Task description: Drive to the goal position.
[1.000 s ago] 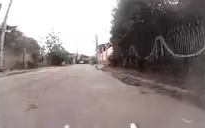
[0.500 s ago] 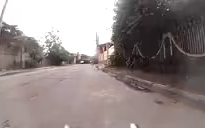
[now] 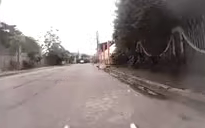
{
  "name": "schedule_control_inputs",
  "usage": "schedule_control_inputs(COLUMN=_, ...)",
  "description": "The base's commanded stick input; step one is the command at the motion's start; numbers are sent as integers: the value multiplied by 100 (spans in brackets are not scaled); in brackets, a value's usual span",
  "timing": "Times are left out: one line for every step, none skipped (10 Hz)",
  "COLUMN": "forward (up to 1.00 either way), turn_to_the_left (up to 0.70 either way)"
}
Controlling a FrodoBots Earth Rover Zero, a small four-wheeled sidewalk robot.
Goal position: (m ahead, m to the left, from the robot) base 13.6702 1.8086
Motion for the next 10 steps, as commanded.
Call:
schedule_control_inputs(forward=100, turn_to_the_left=0)
schedule_control_inputs(forward=100, turn_to_the_left=0)
schedule_control_inputs(forward=100, turn_to_the_left=0)
schedule_control_inputs(forward=100, turn_to_the_left=0)
schedule_control_inputs(forward=100, turn_to_the_left=0)
schedule_control_inputs(forward=100, turn_to_the_left=0)
schedule_control_inputs(forward=100, turn_to_the_left=0)
schedule_control_inputs(forward=100, turn_to_the_left=0)
schedule_control_inputs(forward=100, turn_to_the_left=0)
schedule_control_inputs(forward=100, turn_to_the_left=0)
